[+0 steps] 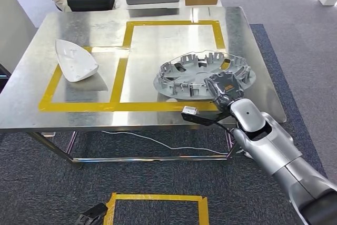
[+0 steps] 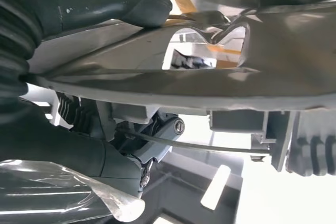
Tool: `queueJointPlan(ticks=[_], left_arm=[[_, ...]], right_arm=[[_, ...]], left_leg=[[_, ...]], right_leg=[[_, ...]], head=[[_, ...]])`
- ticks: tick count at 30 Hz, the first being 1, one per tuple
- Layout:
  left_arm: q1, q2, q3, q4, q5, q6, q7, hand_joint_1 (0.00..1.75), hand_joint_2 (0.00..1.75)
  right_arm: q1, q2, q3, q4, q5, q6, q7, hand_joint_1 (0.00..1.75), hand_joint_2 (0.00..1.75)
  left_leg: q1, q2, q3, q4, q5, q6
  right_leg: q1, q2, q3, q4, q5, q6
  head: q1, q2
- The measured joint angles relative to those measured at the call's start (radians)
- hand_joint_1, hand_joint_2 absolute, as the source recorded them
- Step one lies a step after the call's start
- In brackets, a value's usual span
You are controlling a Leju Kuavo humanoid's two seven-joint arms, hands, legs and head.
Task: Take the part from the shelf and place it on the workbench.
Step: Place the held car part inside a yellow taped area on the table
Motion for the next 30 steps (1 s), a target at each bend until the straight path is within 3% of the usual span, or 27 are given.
queueJointPlan(ticks=[22,26,30], left_arm=[[0.009,-0.005,0.027,0.0,-0.023,0.035,-0.004,0.0,0.0],[0.009,-0.006,0.041,0.0,-0.035,0.037,-0.005,0.0,0.0],[0.009,-0.007,0.055,0.0,-0.057,0.043,0.01,0.0,0.0]], right_arm=[[-0.017,0.007,-0.075,0.082,-0.05,0.013,-0.001,1.75,1.75],[-0.006,0.025,-0.118,0.078,-0.176,0.039,-0.043,1.75,1.75],[0.008,0.065,-0.175,0.057,-0.421,0.151,-0.101,1.75,1.75]], left_leg=[[0.0,-0.001,0.0,0.001,0.0,0.0],[0.0,0.0,0.0,0.001,0.0,0.0],[0.0,0.0,0.0,0.001,0.0,0.0]], right_leg=[[0.0,0.0,0.0,0.0,0.0,0.0],[0.0,0.0,0.0,0.0,0.0,0.0],[0.0,0.001,0.0,0.0,0.0,0.0]], head=[[0.0,0.0],[0.0,0.0],[0.0,0.0]])
